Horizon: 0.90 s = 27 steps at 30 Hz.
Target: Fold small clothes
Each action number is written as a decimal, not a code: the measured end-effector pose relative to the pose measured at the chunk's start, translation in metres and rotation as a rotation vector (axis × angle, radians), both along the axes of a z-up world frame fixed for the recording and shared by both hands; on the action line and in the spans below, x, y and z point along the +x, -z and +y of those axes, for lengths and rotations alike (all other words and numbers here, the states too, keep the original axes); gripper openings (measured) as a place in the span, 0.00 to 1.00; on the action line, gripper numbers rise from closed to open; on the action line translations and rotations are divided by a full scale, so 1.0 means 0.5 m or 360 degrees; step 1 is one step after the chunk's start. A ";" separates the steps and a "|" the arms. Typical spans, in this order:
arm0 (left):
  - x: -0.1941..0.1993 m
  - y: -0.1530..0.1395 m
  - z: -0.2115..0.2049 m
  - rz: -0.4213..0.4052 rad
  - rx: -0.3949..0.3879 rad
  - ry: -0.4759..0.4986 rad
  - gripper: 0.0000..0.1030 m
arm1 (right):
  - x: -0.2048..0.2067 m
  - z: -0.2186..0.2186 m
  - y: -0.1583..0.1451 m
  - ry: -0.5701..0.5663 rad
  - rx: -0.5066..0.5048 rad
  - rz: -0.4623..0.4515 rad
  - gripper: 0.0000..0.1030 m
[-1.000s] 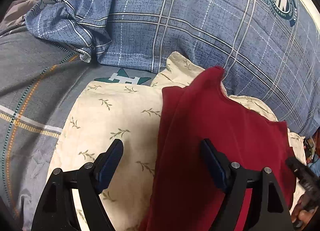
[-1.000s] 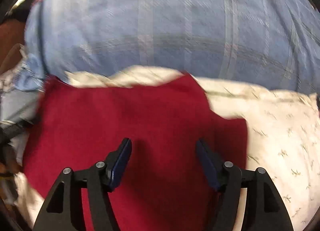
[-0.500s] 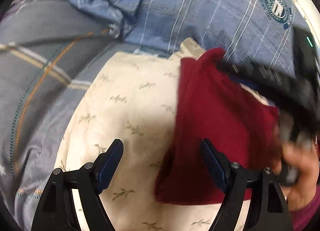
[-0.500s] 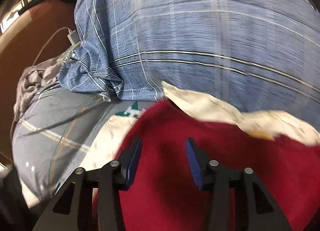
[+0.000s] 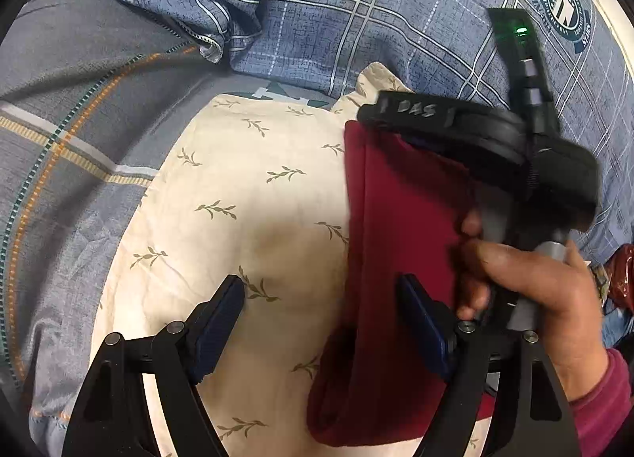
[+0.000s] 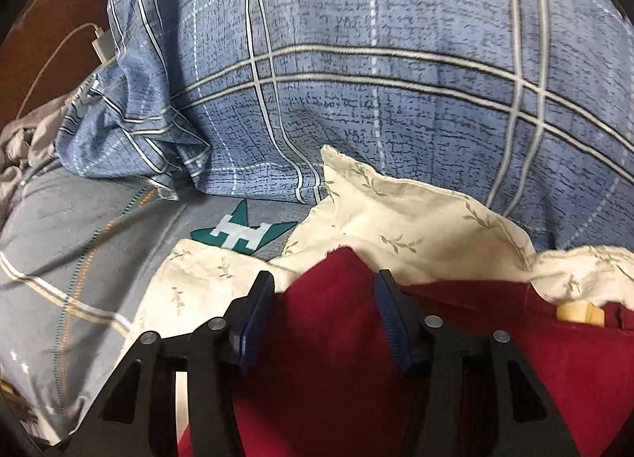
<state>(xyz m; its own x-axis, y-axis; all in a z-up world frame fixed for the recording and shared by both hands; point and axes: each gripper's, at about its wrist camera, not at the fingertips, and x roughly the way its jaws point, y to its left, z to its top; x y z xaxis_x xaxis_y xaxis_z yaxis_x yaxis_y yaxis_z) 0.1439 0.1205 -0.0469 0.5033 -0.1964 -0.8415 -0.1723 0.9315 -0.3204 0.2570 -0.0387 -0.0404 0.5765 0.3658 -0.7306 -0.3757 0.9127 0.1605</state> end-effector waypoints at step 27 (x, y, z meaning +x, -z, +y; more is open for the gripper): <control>0.010 0.009 -0.001 0.0018 0.0006 -0.0012 0.78 | -0.035 0.045 0.025 -0.0148 -0.0186 0.0071 0.94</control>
<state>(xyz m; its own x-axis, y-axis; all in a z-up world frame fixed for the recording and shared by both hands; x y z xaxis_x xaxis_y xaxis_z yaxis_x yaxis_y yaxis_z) 0.1489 0.1200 -0.0515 0.4952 -0.1895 -0.8478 -0.1828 0.9313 -0.3150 0.2395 -0.0162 -0.0529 0.5099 0.3269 -0.7957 -0.4542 0.8878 0.0737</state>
